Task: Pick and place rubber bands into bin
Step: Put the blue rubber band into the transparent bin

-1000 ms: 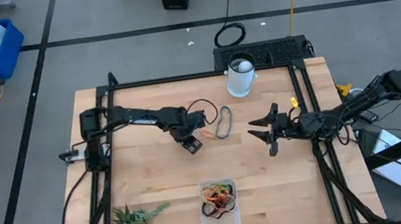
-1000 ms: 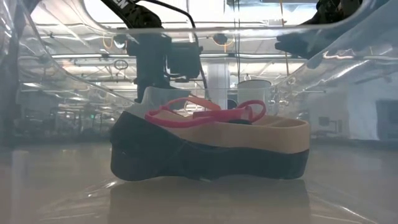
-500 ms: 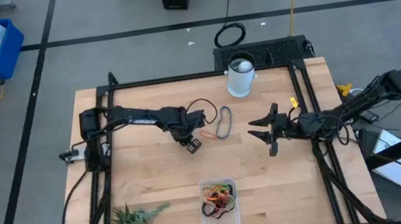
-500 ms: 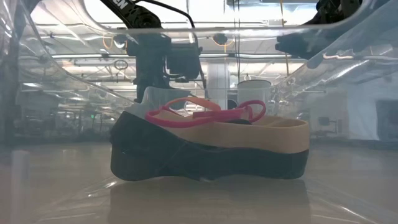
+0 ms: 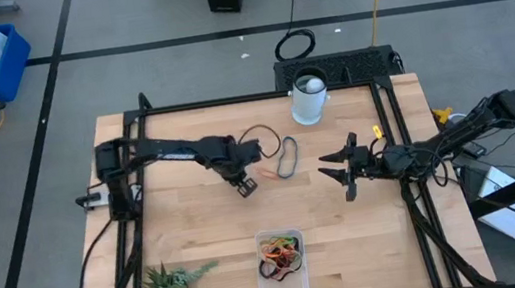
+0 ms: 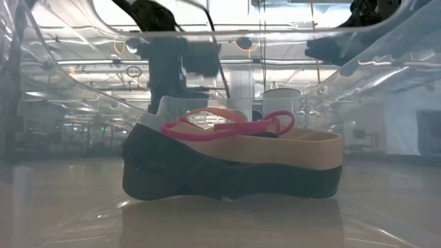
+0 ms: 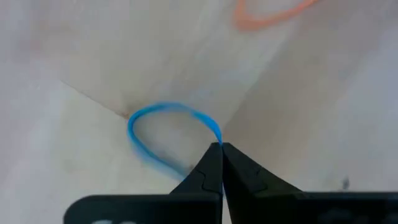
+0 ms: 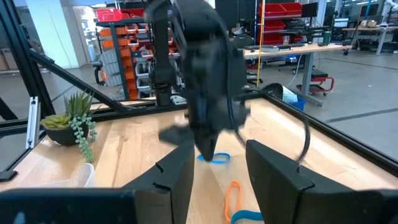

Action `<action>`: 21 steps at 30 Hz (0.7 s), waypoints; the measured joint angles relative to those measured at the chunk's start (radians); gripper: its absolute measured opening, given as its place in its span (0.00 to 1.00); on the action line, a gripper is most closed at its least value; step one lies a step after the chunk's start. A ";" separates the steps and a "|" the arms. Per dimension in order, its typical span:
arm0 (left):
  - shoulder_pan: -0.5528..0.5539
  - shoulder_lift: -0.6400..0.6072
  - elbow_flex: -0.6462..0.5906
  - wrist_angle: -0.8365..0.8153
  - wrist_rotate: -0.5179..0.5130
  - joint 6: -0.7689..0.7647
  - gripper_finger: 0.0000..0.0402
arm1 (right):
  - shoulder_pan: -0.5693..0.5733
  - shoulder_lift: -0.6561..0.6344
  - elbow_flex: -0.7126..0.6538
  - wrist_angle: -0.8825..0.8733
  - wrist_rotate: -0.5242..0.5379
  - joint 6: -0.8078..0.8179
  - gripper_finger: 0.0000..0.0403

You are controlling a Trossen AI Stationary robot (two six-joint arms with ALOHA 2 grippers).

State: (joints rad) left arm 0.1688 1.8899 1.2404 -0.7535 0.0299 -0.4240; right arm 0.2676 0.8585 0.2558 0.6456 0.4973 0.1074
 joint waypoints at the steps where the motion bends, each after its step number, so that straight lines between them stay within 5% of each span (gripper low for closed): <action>1: 0.000 -0.029 0.001 0.000 0.000 0.000 0.01 | 0.000 0.000 0.000 0.000 0.000 0.000 0.35; 14: 0.009 -0.509 0.005 0.072 0.003 0.037 0.01 | 0.000 0.000 0.000 -0.006 0.000 0.002 0.35; 21: -0.007 -0.736 0.006 0.191 0.103 0.087 0.01 | 0.000 0.000 0.000 -0.006 0.000 0.003 0.35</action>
State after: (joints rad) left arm 0.1618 1.1540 1.2461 -0.5628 0.1331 -0.3366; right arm 0.2676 0.8585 0.2554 0.6392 0.4973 0.1108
